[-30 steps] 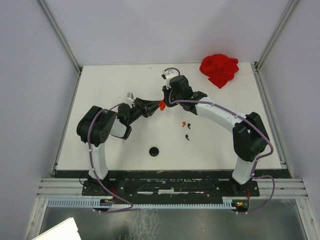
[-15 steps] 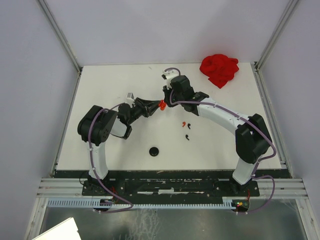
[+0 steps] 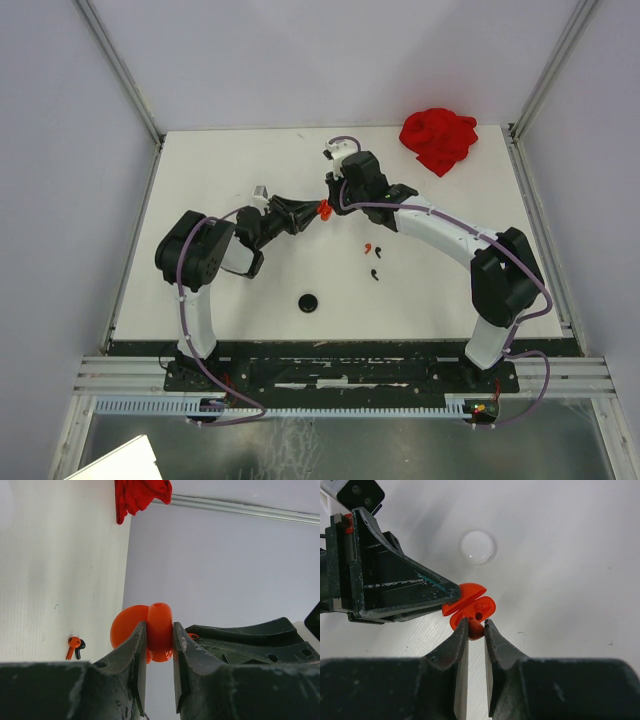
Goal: Insert the wireless bluetooth earbuds into the charging case
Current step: Adjust the earbud with the charging case.
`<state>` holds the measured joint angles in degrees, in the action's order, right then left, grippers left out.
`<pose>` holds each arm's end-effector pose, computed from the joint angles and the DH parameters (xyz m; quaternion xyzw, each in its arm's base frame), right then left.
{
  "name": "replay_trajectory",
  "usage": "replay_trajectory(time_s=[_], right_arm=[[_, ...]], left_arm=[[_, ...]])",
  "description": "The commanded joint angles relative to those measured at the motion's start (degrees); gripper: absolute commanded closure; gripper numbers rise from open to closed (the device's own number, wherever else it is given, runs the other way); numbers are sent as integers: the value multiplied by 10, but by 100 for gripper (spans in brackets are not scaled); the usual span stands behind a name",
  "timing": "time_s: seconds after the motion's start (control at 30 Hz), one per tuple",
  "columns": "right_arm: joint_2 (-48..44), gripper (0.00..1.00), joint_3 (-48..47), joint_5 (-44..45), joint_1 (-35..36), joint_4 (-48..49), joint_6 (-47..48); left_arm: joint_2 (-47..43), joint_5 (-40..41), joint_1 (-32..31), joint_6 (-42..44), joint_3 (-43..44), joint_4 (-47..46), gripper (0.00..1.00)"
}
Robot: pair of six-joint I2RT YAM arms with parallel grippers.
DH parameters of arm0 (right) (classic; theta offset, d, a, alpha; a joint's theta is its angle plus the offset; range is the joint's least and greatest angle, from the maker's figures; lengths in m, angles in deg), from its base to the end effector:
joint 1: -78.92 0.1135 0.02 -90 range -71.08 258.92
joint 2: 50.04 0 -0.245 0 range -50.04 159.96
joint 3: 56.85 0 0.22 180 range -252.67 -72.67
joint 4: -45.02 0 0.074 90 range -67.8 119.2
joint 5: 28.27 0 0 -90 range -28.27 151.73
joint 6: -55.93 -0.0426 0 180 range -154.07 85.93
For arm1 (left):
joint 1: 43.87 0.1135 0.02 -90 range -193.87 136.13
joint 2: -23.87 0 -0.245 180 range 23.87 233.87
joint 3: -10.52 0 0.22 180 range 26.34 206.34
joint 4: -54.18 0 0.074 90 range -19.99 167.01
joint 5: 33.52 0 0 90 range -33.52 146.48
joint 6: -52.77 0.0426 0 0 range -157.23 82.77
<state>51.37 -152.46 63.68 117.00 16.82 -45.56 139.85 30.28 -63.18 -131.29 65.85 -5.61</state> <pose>0.3031 0.2357 0.2662 -0.1952 0.8610 0.1831 0.4325 0.3216 -0.1326 0.1403 -0.2948 0.6479 -0.6599 0.2405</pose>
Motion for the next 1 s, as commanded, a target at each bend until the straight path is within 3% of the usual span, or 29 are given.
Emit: replay_trajectory(time_s=[0.0,0.97], right_arm=[[-8,88,-4,-5,-1,31,5],[-1,89,-2,-5,0,30,8]], left_arm=[[-23,-15,1,-21,15,-46,97],[-46,-15,-6,-20,14,-46,97]])
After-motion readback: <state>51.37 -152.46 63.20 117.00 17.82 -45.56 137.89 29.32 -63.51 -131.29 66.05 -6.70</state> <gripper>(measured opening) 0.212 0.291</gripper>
